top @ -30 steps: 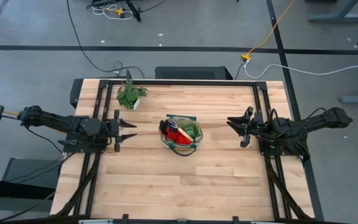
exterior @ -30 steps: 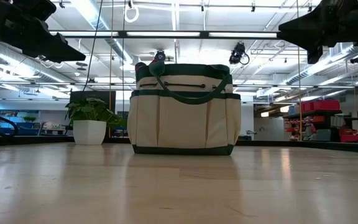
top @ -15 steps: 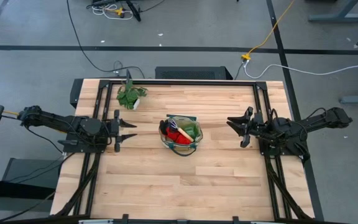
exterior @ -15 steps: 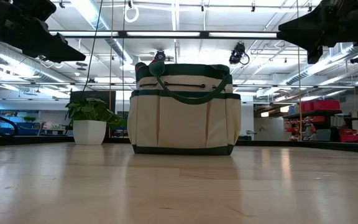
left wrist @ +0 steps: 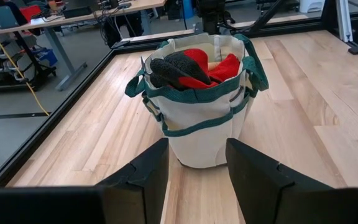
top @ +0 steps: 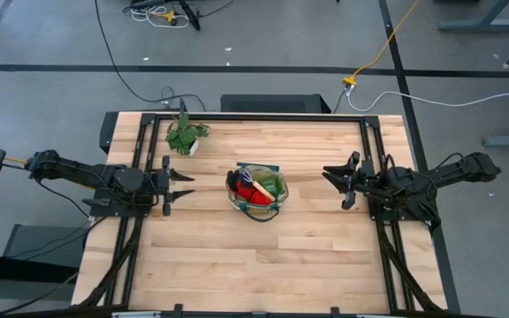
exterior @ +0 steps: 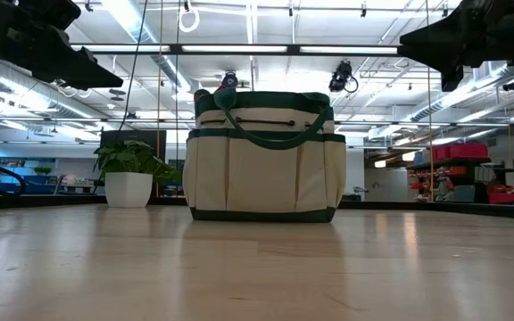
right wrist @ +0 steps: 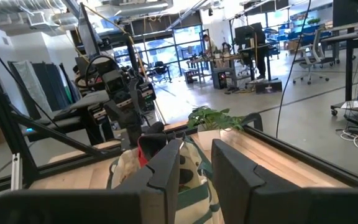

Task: Pick & Place Garden tools in Gardening bag
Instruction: Return to Home Position

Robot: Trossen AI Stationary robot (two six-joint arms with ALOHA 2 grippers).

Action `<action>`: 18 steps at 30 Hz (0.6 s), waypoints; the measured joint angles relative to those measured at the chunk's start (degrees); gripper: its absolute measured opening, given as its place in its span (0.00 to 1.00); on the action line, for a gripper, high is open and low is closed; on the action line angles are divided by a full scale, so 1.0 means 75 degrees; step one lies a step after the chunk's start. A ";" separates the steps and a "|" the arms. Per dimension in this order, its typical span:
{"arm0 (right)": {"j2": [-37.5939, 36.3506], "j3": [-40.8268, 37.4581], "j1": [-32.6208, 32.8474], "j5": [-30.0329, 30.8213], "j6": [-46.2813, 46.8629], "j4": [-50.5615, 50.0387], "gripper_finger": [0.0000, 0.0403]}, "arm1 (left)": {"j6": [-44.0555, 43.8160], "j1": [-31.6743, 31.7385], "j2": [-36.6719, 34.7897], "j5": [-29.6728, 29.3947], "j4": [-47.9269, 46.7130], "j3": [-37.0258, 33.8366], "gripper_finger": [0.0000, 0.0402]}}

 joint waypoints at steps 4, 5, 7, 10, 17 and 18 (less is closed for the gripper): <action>0.0000 0.0001 0.0000 -0.0007 0.0002 0.0003 0.24 | 0.0002 0.0000 -0.0013 0.0000 -0.0003 0.0000 0.42; 0.0000 -0.0001 0.0000 -0.0003 0.0000 0.0009 0.24 | 0.0000 0.0000 -0.0013 0.0000 -0.0003 0.0000 0.42; 0.0000 0.0000 0.0000 -0.0002 0.0000 0.0084 0.24 | 0.0001 0.0000 -0.0013 0.0000 -0.0003 0.0000 0.42; 0.0000 0.0002 0.0000 0.0000 -0.0006 0.0334 0.24 | 0.0000 0.0000 -0.0016 -0.0002 -0.0003 0.0000 0.42; -0.0018 0.0002 0.0001 0.0000 -0.0003 0.0504 0.24 | 0.0001 0.0000 -0.0045 -0.0002 -0.0003 0.0000 0.42; -0.0018 -0.0004 0.0000 0.0000 -0.0003 0.0554 0.24 | 0.0001 0.0000 -0.0077 0.0000 0.0015 -0.0012 0.42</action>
